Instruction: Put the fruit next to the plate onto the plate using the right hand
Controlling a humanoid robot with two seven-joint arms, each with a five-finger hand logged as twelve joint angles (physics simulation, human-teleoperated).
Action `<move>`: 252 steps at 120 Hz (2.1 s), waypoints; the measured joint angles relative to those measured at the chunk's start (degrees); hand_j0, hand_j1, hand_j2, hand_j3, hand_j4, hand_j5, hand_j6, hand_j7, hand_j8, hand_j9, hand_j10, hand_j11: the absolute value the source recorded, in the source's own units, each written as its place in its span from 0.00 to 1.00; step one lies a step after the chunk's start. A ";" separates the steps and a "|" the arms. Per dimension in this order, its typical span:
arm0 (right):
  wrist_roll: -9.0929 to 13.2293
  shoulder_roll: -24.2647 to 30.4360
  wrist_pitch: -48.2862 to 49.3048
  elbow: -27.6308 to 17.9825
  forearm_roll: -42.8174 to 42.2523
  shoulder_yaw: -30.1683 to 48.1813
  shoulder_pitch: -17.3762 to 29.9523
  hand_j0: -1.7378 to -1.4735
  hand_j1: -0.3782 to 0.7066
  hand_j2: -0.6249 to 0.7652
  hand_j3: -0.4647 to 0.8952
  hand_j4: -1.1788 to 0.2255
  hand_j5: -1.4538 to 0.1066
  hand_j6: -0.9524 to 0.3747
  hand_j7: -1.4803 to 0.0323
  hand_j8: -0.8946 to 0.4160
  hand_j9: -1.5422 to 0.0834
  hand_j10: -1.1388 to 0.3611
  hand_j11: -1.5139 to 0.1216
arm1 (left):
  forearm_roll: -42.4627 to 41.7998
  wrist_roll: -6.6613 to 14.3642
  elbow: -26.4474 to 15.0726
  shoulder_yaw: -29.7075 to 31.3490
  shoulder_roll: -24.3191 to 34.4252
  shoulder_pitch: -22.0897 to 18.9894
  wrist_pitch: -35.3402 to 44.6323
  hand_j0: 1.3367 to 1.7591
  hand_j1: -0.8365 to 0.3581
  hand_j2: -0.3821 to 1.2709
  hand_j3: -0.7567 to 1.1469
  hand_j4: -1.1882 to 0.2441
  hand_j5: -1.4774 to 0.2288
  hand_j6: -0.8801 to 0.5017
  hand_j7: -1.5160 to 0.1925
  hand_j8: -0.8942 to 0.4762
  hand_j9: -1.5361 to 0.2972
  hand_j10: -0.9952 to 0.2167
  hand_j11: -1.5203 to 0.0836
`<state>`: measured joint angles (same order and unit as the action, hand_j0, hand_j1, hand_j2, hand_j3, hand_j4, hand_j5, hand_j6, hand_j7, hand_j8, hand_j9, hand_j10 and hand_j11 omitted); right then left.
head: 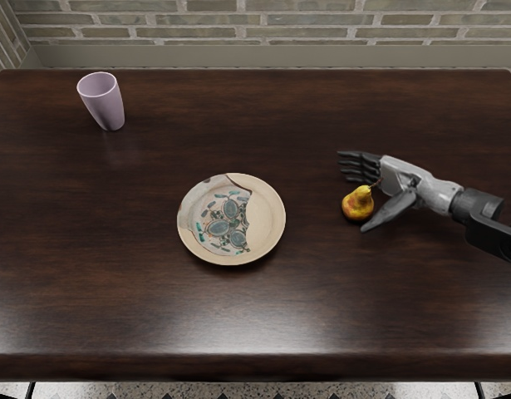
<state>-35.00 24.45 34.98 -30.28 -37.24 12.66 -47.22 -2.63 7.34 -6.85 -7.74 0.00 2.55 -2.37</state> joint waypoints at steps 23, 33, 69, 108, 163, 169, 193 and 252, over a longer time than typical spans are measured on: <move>0.00 0.07 0.00 0.04 -0.25 -1.29 -0.20 0.30 0.32 0.41 0.34 0.65 0.71 0.51 0.75 0.48 0.73 0.58 0.71 | 0.00 -0.02 0.00 0.00 0.00 0.00 0.00 0.76 0.99 0.23 0.40 0.83 0.87 0.64 0.89 0.65 0.84 0.82 0.95; 0.00 0.07 0.00 0.03 -0.59 -1.42 -0.26 0.30 0.38 0.41 0.34 0.61 0.67 0.48 0.71 0.44 0.69 0.55 0.67 | 0.00 0.00 0.01 0.00 0.00 0.00 0.00 0.76 0.99 0.23 0.40 0.83 0.87 0.64 0.89 0.65 0.84 0.82 0.95; 0.00 0.08 0.00 0.05 -1.17 -1.53 -0.26 0.30 0.51 0.39 0.34 0.52 0.56 0.38 0.60 0.34 0.59 0.46 0.57 | 0.00 0.01 0.00 0.00 0.00 0.00 0.00 0.76 0.99 0.23 0.40 0.83 0.87 0.64 0.89 0.65 0.84 0.82 0.95; -0.03 0.08 0.14 0.05 -1.99 -1.49 -0.30 0.31 0.60 0.46 0.34 0.44 0.44 0.28 0.49 0.38 0.47 0.50 0.45 | 0.00 -0.01 0.01 0.00 0.00 0.00 0.00 0.76 0.99 0.23 0.40 0.83 0.87 0.64 0.89 0.65 0.84 0.82 0.95; 0.01 0.32 -0.21 0.10 -2.96 -1.65 -1.10 0.34 0.68 0.60 0.34 0.30 0.24 0.32 0.27 0.50 0.28 0.58 0.25 | -0.01 -0.02 0.02 0.03 0.00 0.00 0.00 0.76 0.99 0.23 0.40 0.83 0.87 0.64 0.89 0.65 0.84 0.82 0.95; 0.03 0.34 -0.23 0.12 -3.07 -1.64 -1.19 0.35 0.71 0.62 0.34 0.30 0.23 0.33 0.26 0.50 0.27 0.59 0.24 | -0.01 -0.02 0.02 0.03 0.00 0.00 0.00 0.76 0.99 0.23 0.40 0.83 0.87 0.64 0.89 0.65 0.84 0.82 0.95; 0.04 0.40 -0.32 0.08 -3.15 -1.61 -2.17 0.36 0.69 0.58 0.34 0.31 0.21 0.34 0.24 0.51 0.24 0.60 0.21 | -0.01 -0.01 0.00 0.03 0.00 0.00 0.00 0.76 0.99 0.23 0.40 0.83 0.87 0.64 0.89 0.65 0.84 0.82 0.95; 0.05 -1.41 -0.35 -2.24 -2.74 -0.87 -6.14 0.37 0.70 0.58 0.34 0.32 0.20 0.35 0.23 0.53 0.23 0.61 0.20 | -0.02 0.01 0.02 0.04 0.00 0.00 0.00 0.76 0.99 0.23 0.40 0.83 0.87 0.64 0.89 0.65 0.84 0.82 0.95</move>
<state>-34.95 23.04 34.63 -32.51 -39.97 11.80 -53.36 -2.65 7.35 -6.83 -7.71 0.00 2.55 -2.37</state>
